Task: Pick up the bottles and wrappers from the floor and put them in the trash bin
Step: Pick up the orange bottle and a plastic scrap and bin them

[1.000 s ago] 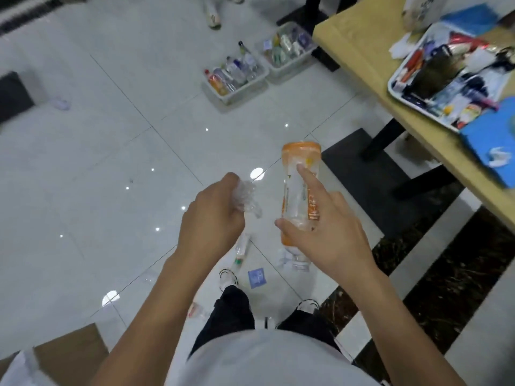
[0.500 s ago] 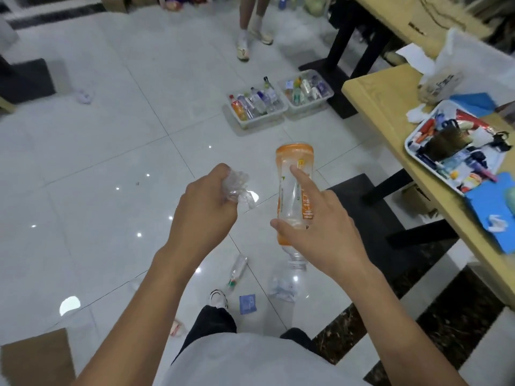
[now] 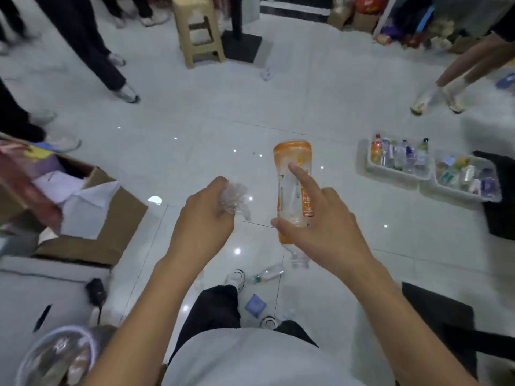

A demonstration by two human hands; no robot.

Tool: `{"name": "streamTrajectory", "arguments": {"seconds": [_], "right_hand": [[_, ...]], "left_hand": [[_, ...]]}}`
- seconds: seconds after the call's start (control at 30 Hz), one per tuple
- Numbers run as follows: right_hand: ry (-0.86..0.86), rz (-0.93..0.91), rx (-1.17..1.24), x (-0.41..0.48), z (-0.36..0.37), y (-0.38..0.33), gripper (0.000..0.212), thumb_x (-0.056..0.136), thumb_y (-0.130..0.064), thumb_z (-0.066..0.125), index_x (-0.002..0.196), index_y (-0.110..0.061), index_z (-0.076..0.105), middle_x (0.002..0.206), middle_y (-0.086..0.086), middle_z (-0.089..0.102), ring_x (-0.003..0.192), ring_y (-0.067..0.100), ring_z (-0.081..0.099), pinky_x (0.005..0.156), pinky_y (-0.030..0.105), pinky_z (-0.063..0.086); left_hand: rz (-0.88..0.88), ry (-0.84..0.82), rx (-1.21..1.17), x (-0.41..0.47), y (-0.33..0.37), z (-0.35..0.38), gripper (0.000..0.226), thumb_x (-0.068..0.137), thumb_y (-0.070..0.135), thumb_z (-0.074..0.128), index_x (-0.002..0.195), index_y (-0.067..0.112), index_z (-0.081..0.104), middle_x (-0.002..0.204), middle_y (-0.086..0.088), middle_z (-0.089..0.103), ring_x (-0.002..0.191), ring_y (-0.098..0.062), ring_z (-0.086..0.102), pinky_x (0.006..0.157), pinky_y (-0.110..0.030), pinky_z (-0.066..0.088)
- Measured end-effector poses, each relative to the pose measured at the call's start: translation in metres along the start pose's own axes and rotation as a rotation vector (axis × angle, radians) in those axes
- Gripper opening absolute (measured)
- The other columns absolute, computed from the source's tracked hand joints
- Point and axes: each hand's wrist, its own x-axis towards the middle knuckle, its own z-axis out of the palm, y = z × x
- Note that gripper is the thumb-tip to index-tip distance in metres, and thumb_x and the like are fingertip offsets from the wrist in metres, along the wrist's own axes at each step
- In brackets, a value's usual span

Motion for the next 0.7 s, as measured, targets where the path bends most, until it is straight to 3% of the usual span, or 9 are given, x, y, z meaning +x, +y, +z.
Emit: {"name": "streamTrajectory", "arguments": {"seconds": [0.1,0.27,0.6,0.7], "right_hand": [[-0.099,-0.119,-0.012,-0.009,0.014,-0.003,0.089,0.081,-0.065,0.068,0.146,-0.067,0.006,0.103,-0.009,0.043,0.086,0.008,0.052,0.077,0.032,0.043],[-0.234,-0.288,-0.026,-0.025,0.035,-0.022,0.088,0.081,-0.065,0.068,0.145,-0.067,0.007,0.104,-0.008,0.044,0.088,0.012,0.054,0.076,0.032,0.042],[-0.464,-0.652,-0.115,-0.054,0.096,-0.116,0.089,0.082,-0.065,0.068,0.143,-0.071,0.003,0.106,-0.006,0.044,0.091,0.015,0.054,0.078,0.031,0.043],[-0.559,-0.771,-0.177,-0.071,0.122,-0.153,0.089,0.082,-0.062,0.069,0.143,-0.071,0.003,0.107,-0.005,0.045,0.093,0.017,0.055,0.082,0.035,0.048]], "left_hand": [[-0.099,0.104,-0.002,-0.035,-0.015,-0.005,0.027,0.082,0.004,0.052,0.095,0.027,0.052,0.078,0.001,0.063,0.067,-0.024,0.064,0.061,-0.048,0.057],[-0.218,0.292,-0.018,-0.093,-0.037,-0.025,0.028,0.079,0.005,0.051,0.096,0.027,0.056,0.081,0.001,0.063,0.069,-0.027,0.064,0.06,-0.05,0.057],[-0.509,0.668,-0.072,-0.214,-0.093,-0.08,0.017,0.087,0.01,0.054,0.087,0.027,0.053,0.069,-0.003,0.062,0.065,-0.032,0.062,0.058,-0.054,0.055],[-0.584,0.78,-0.09,-0.25,-0.113,-0.093,0.022,0.088,0.008,0.054,0.084,0.029,0.053,0.069,0.002,0.061,0.064,-0.021,0.06,0.056,-0.042,0.052]]}}
